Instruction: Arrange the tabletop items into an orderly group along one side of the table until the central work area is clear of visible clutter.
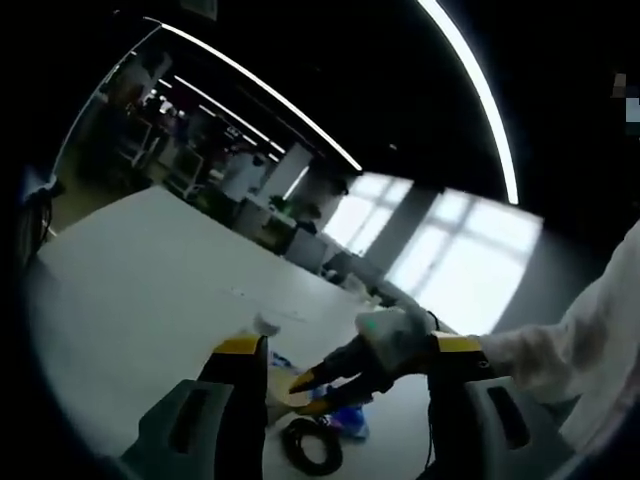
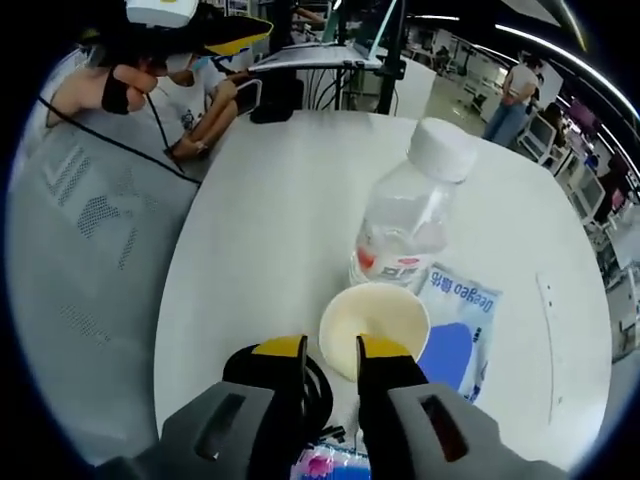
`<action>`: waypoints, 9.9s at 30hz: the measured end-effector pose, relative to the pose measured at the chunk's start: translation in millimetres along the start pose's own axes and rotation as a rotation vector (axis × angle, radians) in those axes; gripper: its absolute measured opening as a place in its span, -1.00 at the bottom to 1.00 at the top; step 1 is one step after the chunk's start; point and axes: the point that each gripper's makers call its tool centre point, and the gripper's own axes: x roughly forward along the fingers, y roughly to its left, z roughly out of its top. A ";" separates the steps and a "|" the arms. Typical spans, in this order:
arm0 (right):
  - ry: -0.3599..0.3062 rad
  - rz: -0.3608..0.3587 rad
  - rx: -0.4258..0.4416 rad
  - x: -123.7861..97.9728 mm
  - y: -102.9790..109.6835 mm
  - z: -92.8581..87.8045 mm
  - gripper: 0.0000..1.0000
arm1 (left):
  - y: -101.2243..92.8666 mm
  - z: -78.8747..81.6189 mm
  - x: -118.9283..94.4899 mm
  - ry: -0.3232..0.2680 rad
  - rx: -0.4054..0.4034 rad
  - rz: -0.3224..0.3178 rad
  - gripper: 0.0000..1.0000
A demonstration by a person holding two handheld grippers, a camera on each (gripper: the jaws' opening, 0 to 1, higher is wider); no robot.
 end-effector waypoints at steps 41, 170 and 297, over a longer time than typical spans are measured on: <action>-0.456 -0.120 0.368 -98.4 24.0 -10.6 -0.29 | -13.9 -29.0 8.7 0.113 0.043 -0.038 0.58; -0.481 -0.388 0.711 -165.4 -39.8 -174.5 -0.26 | -50.4 -81.2 113.1 0.270 0.169 0.213 0.32; -0.513 -0.412 0.816 -164.4 -67.6 -282.5 -1.00 | -37.3 -274.8 224.2 0.557 0.092 0.557 -1.00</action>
